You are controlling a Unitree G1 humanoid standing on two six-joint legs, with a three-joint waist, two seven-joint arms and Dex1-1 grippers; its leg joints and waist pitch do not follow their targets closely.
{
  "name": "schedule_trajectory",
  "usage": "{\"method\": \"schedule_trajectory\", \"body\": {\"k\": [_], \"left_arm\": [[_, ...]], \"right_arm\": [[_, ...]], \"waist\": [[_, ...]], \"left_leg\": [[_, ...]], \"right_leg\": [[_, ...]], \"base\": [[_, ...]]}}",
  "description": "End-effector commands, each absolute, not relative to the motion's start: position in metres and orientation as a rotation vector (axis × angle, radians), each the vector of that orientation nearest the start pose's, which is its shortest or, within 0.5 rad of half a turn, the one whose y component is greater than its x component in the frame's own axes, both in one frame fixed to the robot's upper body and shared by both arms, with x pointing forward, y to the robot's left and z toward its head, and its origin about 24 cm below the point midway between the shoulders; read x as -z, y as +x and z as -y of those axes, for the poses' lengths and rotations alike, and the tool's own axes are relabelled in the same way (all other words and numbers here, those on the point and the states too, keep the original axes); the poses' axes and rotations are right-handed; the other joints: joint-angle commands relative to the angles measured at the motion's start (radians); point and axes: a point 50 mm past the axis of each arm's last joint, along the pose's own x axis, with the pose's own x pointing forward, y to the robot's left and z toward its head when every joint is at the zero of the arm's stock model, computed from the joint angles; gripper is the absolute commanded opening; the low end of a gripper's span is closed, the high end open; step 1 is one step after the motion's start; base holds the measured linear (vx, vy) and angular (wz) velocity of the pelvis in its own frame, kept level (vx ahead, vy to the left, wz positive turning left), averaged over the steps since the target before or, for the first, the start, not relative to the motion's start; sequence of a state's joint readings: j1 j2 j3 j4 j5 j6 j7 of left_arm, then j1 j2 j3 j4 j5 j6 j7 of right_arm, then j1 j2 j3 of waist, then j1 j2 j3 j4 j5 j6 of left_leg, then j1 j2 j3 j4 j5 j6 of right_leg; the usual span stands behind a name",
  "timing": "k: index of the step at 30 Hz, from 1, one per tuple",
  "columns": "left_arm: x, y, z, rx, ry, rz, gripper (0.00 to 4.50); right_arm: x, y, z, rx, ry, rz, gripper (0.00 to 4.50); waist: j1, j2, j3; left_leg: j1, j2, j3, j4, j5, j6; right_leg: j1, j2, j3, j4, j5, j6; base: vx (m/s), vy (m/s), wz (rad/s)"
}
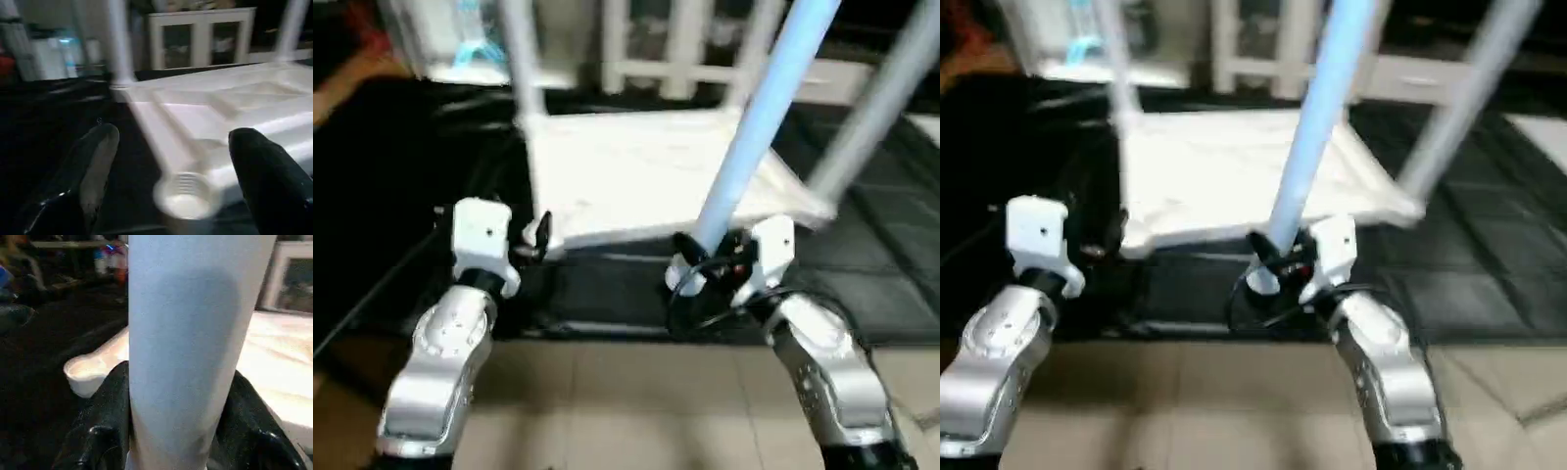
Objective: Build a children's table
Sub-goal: Move to table
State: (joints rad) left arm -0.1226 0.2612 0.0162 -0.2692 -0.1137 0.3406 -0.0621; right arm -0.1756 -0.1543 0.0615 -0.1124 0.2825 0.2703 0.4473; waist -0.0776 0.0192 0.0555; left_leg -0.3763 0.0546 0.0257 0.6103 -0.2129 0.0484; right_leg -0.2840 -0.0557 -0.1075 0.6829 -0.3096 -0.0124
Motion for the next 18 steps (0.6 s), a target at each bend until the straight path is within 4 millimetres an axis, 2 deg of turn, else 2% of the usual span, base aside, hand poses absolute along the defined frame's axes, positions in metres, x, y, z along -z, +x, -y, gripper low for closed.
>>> {"method": "schedule_trajectory", "body": {"k": [1,2,3,4,5,6,7,8,9,10,11,12,13,14,15,16,17,18], "left_arm": [[-0.1134,0.2711,-0.1731,0.123,0.153,0.063,3.96],[-0.1135,0.2712,-0.1731,0.123,0.153,0.063,3.96],[-0.1136,0.2713,-0.1725,0.129,0.154,0.064,3.96],[-0.1135,0.2712,-0.1721,0.131,0.154,0.064,3.96],[-0.1135,0.2712,-0.1720,0.132,0.154,0.064,3.96],[-0.1134,0.2712,-0.1717,0.135,0.153,0.064,3.96],[-0.1133,0.2711,-0.1714,0.138,0.153,0.064,3.96],[-0.1132,0.2711,-0.1712,0.139,0.152,0.064,3.96],[-0.1133,0.2712,-0.1711,0.141,0.152,0.064,3.96],[-0.1133,0.2712,-0.1710,0.142,0.152,0.064,3.96],[-0.1132,0.2713,-0.1708,0.143,0.152,0.064,3.96],[-0.1131,0.2714,-0.1705,0.147,0.151,0.063,3.96],[-0.1130,0.2716,-0.1703,0.150,0.150,0.062,3.96],[-0.1125,0.2718,-0.1694,0.158,0.150,0.060,3.96],[-0.1123,0.2720,-0.1691,0.160,0.150,0.059,3.96],[-0.1122,0.2721,-0.1691,0.161,0.150,0.059,3.96],[-0.1117,0.2723,-0.1687,0.165,0.151,0.056,3.96],[-0.1116,0.2724,-0.1687,0.166,0.151,0.056,3.96]], "right_arm": [[-0.0936,0.2757,0.1291,-0.590,0.096,0.037,1.86],[-0.0936,0.2756,0.1290,-0.590,0.095,0.039,1.86],[-0.0937,0.2753,0.1296,-0.582,0.113,0.043,1.86],[-0.0936,0.2753,0.1300,-0.579,0.116,0.044,1.86],[-0.0935,0.2753,0.1302,-0.578,0.116,0.044,1.86],[-0.0933,0.2753,0.1306,-0.577,0.115,0.044,1.86],[-0.0931,0.2754,0.1310,-0.575,0.111,0.044,1.86],[-0.0930,0.2755,0.1313,-0.573,0.109,0.044,1.86],[-0.0931,0.2757,0.1316,-0.571,0.107,0.044,1.86],[-0.0931,0.2758,0.1318,-0.570,0.107,0.045,1.86],[-0.0932,0.2760,0.1321,-0.569,0.106,0.046,1.86],[-0.0934,0.2764,0.1326,-0.565,0.104,0.047,1.86],[-0.0934,0.2767,0.1333,-0.560,0.100,0.048,1.86],[-0.0919,0.2772,0.1356,-0.547,0.078,0.042,1.86],[-0.0914,0.2773,0.1364,-0.543,0.070,0.042,1.86],[-0.0912,0.2774,0.1367,-0.541,0.067,0.041,1.86],[-0.0904,0.2778,0.1385,-0.526,0.061,0.038,1.86],[-0.0904,0.2779,0.1388,-0.524,0.060,0.038,1.86]], "waist": [[-0.024,0.030,-0.065],[-0.020,0.020,-0.061],[-0.006,-0.020,-0.056],[0.005,-0.035,-0.054],[0.016,-0.070,-0.067],[0.058,-0.074,-0.056],[0.056,-0.063,-0.046],[0.063,-0.057,-0.049],[0.068,-0.051,-0.045],[0.071,-0.044,-0.046],[0.072,-0.020,-0.043],[0.060,0.020,-0.044],[0.012,0.044,-0.044],[-0.001,0.047,-0.056],[-0.005,0.051,-0.059],[-0.003,0.044,-0.053],[-0.004,0.025,-0.045],[-0.005,-0.004,-0.050]], "left_leg": [[0.156,0.163,-0.158,-0.071,0.109,0.501],[0.131,0.154,-0.148,-0.085,0.118,0.490],[0.085,0.138,-0.050,-0.102,-0.010,0.352],[0.065,0.105,-0.026,-0.103,-0.116,0.296],[0.033,0.060,0.004,-0.057,-0.199,0.251],[0.020,0.013,0.062,0.087,-0.239,0.141],[-0.036,0.033,0.040,0.129,-0.152,0.068],[-0.050,0.039,0.036,0.131,-0.127,0.039],[-0.044,0.051,0.037,0.116,-0.114,0.010],[-0.042,0.059,0.040,0.103,-0.105,0.003],[-0.029,0.081,0.045,0.042,-0.100,-0.006],[0.036,0.124,0.050,-0.042,-0.147,-0.026],[0.119,0.204,-0.032,-0.103,-0.306,0.009],[0.146,0.225,-0.058,-0.113,-0.339,0.038],[0.166,0.226,-0.075,-0.108,-0.307,0.123],[0.160,0.223,-0.061,-0.104,-0.255,0.209],[0.148,0.211,-0.038,-0.109,-0.221,0.264],[0.125,0.167,0.001,-0.093,-0.251,0.248]], "right_leg": [[-0.137,0.010,0.053,0.041,-0.102,0.060],[-0.132,0.007,0.068,0.050,-0.062,0.079],[-0.115,-0.023,0.116,-0.017,0.081,0.054],[-0.084,-0.040,0.137,-0.077,0.089,0.044],[-0.041,-0.085,0.200,-0.152,0.031,0.065],[-0.015,-0.167,0.290,-0.220,-0.329,0.017],[0.035,-0.180,0.289,-0.208,-0.463,-0.090],[0.048,-0.165,0.281,-0.196,-0.458,-0.121],[0.050,-0.140,0.264,-0.195,-0.415,-0.206],[0.054,-0.128,0.251,-0.197,-0.382,-0.250],[0.043,-0.082,0.208,-0.190,-0.337,-0.290],[0.000,-0.026,0.134,-0.168,-0.291,-0.255],[-0.080,0.022,0.076,-0.061,-0.174,-0.197],[-0.095,0.011,0.065,-0.022,-0.118,-0.165],[-0.120,0.000,0.054,0.012,-0.046,-0.082],[-0.136,-0.013,0.046,0.024,0.001,-0.029],[-0.137,-0.030,0.051,0.011,0.043,-0.012],[-0.101,-0.054,0.073,-0.058,0.070,-0.041]], "base": [[0.194,-0.036,0.84],[0.104,-0.044,0.57],[0.068,-0.065,0.39],[0.054,-0.116,0.33],[0.054,-0.116,0.33],[0.066,-0.109,0.25],[0.076,-0.059,0.07],[0.076,-0.059,0.07],[0.067,-0.023,0.03],[0.055,0.041,0.12],[0.055,0.041,0.12],[0.060,0.112,0.12],[0.071,0.144,0.11],[0.071,0.144,0.11],[0.073,0.125,0.08],[0.078,0.083,0.05],[0.078,0.083,0.05],[0.076,0.035,0.01]]}}
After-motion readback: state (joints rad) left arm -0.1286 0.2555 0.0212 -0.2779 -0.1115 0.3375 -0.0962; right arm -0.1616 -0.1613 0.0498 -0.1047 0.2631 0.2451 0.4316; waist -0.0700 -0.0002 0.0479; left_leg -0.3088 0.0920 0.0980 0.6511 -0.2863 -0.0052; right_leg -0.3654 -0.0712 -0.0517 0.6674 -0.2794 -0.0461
